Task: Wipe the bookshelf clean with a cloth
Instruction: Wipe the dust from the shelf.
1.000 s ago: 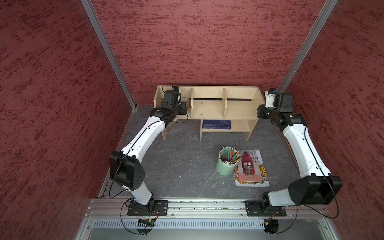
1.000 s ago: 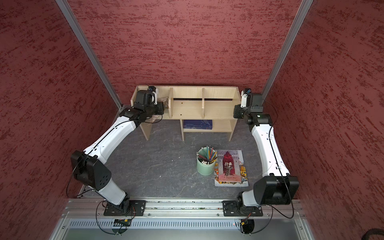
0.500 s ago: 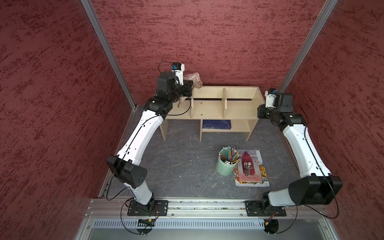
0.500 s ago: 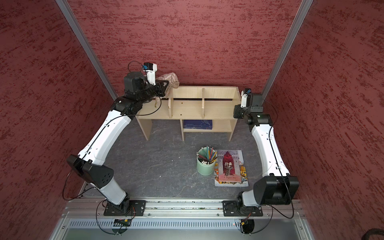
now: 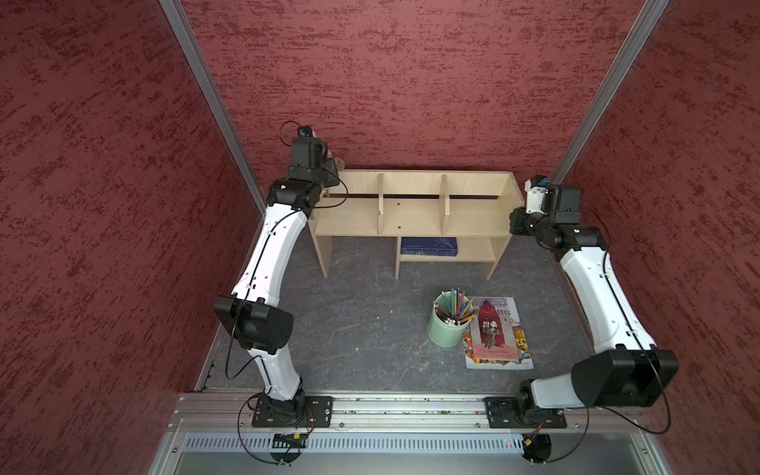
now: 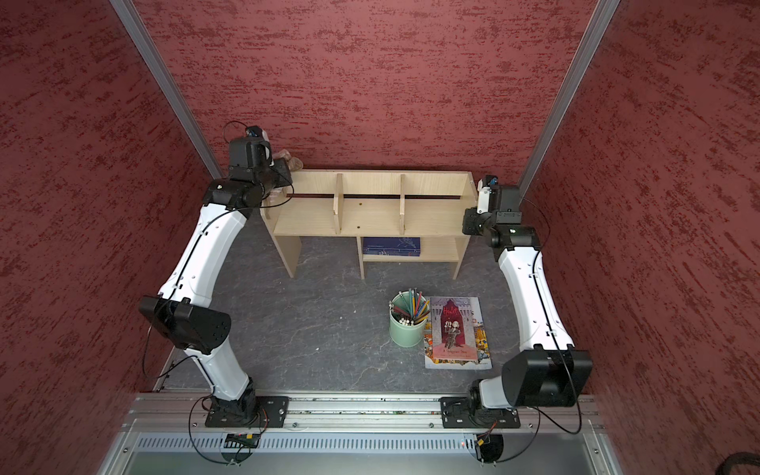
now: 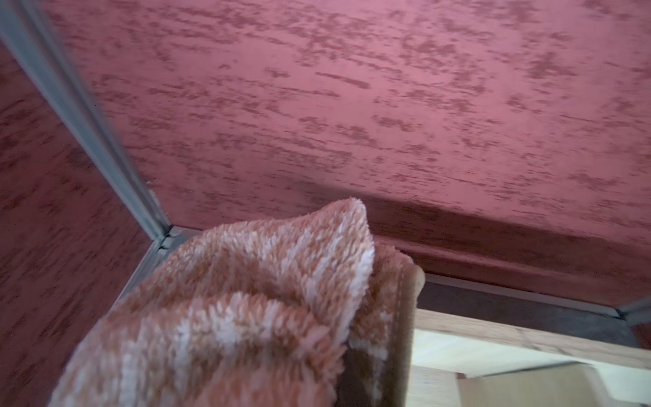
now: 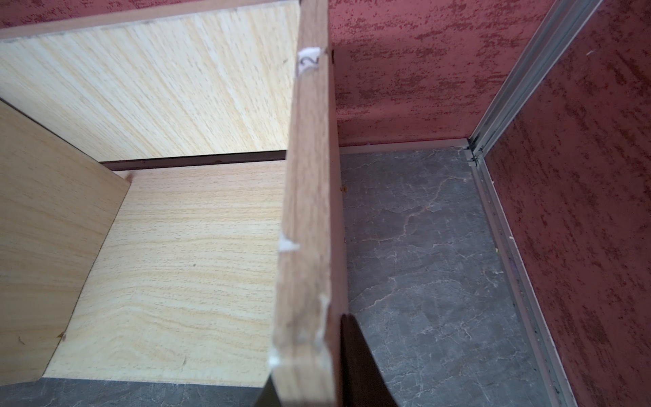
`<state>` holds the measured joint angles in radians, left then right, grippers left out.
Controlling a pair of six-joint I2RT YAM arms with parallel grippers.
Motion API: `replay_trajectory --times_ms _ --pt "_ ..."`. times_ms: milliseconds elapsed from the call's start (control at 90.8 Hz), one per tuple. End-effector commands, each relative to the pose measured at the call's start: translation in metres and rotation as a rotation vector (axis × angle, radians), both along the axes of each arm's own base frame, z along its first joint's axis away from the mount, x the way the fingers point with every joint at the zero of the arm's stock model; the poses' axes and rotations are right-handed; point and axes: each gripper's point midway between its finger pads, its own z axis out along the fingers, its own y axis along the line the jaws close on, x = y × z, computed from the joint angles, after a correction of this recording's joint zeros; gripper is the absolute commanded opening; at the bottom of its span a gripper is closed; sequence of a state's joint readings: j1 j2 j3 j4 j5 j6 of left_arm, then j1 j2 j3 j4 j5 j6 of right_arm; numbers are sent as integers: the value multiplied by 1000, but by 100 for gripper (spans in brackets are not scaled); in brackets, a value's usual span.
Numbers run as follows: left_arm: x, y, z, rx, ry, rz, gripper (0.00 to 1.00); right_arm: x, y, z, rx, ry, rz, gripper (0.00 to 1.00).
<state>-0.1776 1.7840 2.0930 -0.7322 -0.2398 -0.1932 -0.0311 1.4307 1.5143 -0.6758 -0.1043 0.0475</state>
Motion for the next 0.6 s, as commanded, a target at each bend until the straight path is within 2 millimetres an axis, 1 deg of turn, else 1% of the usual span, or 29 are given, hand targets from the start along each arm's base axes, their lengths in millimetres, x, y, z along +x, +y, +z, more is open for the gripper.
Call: replay_trajectory --times_ms 0,110,176,231,286,331,386,463,518,562,584 --pt "-30 13 7 -17 11 41 0 -3 4 25 144 -73 -11 0" --pt "-45 12 -9 -28 47 26 0 0 0 24 149 -69 -23 0" --pt "-54 9 -23 -42 72 10 0 3 0 25 159 -69 -17 0" --pt "-63 6 -28 -56 74 -4 0 6 2 24 165 -66 -10 0" --pt "-69 1 -32 -75 73 -27 0 8 3 24 170 -65 -4 0" --pt "-71 -8 -29 -87 58 -56 0 9 3 24 173 -67 -1 0" --pt "-69 -16 -23 -86 37 -75 0 10 4 23 177 -69 6 0" --pt "-57 -28 -12 -91 7 -105 0 9 8 21 188 -69 22 0" --pt "-47 -41 -5 -103 -4 -143 0 7 9 21 191 -70 26 0" --pt "-41 -51 7 -103 -32 -169 0 6 9 20 187 -70 26 0" --pt "-35 -56 8 -95 -38 -176 0 6 8 19 186 -69 25 0"
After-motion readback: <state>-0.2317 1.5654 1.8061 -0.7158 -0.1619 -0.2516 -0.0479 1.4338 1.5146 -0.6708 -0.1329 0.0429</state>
